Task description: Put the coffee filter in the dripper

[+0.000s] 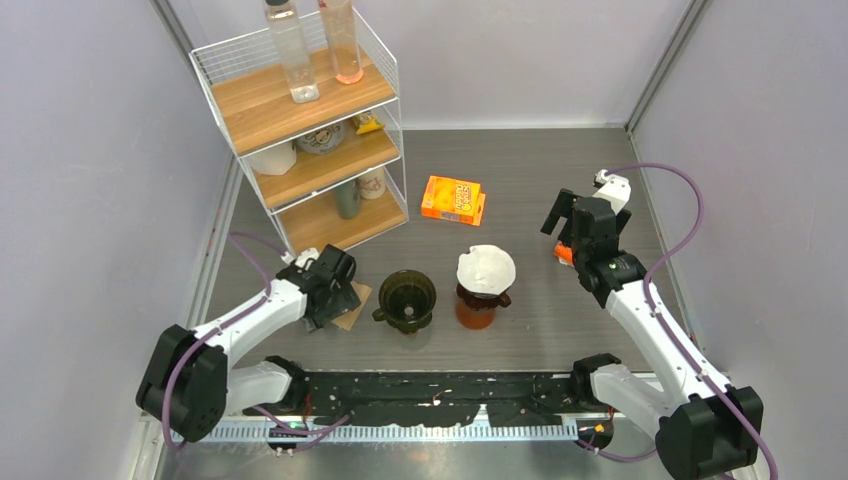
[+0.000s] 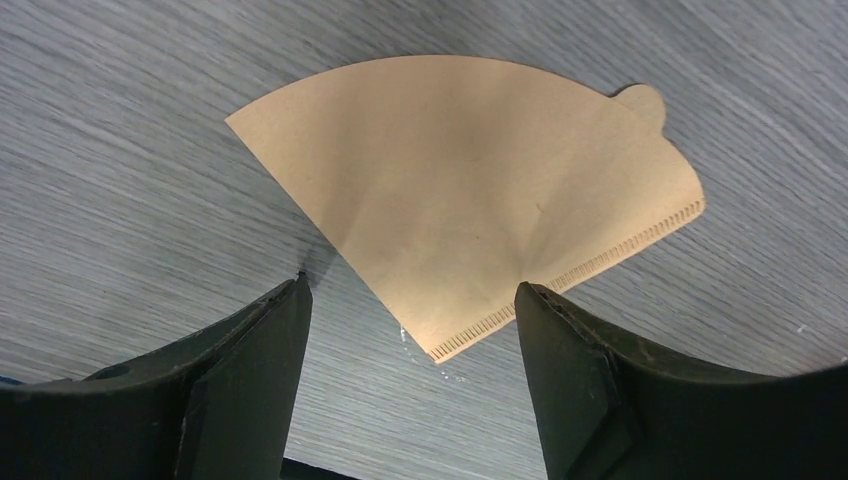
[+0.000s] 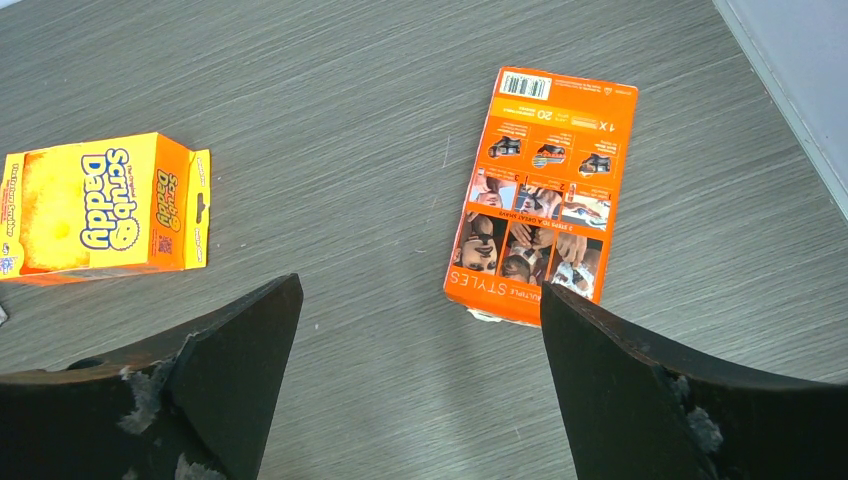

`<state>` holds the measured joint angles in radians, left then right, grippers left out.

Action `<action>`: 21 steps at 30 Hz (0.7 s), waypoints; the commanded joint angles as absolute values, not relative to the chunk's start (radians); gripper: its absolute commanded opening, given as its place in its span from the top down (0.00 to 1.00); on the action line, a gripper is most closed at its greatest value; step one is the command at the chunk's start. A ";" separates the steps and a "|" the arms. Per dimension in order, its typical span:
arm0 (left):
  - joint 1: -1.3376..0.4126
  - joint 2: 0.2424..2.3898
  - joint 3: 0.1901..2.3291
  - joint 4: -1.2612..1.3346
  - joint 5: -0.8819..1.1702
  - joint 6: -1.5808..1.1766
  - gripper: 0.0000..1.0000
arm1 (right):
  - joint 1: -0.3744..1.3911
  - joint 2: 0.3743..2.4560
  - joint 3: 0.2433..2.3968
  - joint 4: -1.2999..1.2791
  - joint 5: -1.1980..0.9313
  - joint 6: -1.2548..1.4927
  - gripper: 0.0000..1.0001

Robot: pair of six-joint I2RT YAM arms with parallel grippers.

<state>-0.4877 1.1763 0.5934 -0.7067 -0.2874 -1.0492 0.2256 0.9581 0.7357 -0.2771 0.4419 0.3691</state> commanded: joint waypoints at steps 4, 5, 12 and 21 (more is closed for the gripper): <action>-0.475 1.208 0.558 -0.623 -0.295 -1.073 0.21 | 0.221 0.943 0.750 -0.264 0.459 0.379 0.04; -0.471 1.214 0.550 -0.594 -0.283 -1.068 0.22 | 0.221 0.939 0.747 -0.262 0.462 0.380 0.05; -0.450 1.258 0.543 -0.547 -0.257 -1.049 0.38 | 0.221 0.918 0.736 -0.253 0.478 0.382 0.05; -0.448 1.287 0.544 -0.511 -0.244 -1.036 0.44 | 0.220 0.922 0.735 -0.253 0.479 0.384 0.05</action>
